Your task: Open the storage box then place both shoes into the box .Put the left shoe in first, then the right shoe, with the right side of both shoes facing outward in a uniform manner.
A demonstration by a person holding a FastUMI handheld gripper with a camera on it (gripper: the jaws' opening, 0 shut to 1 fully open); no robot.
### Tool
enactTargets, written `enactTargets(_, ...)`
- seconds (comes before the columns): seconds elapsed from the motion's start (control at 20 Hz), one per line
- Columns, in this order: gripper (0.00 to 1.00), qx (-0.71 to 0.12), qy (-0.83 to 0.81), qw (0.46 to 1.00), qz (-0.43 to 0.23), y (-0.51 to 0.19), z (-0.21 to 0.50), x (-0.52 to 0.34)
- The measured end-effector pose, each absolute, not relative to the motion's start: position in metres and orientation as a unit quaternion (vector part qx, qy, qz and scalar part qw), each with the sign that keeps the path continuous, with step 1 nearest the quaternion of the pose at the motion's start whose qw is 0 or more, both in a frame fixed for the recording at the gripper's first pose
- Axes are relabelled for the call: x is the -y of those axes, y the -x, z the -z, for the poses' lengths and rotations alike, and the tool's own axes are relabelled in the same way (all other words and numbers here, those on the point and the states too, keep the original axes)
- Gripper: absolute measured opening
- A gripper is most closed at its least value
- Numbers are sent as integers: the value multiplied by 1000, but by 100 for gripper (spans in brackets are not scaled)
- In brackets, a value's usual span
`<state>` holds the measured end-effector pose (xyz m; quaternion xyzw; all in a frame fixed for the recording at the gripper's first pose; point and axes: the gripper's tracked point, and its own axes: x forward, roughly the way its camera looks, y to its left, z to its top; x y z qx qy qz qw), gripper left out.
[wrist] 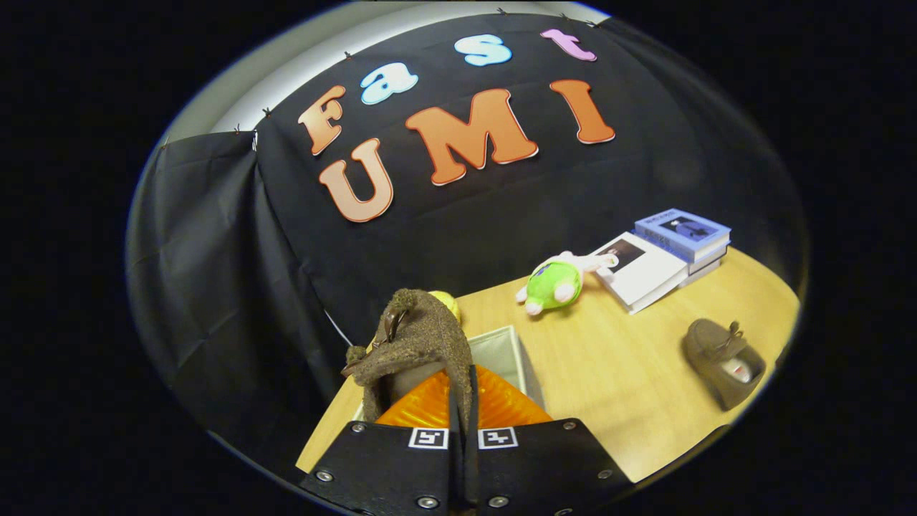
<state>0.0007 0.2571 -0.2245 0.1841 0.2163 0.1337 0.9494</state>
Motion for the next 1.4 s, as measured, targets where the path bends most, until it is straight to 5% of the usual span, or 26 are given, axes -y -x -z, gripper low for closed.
enactTargets(0.65, 6, -289, -172, 939, -73, 4, 280, -314)
enactTargets(0.7, 10, -297, -164, 937, -79, 10, 280, -319)
enactTargets(0.95, 99, -283, -121, 949, -74, 14, 269, -314)
enactTargets(1.4, 99, -225, -97, 964, -102, 25, 228, -271)
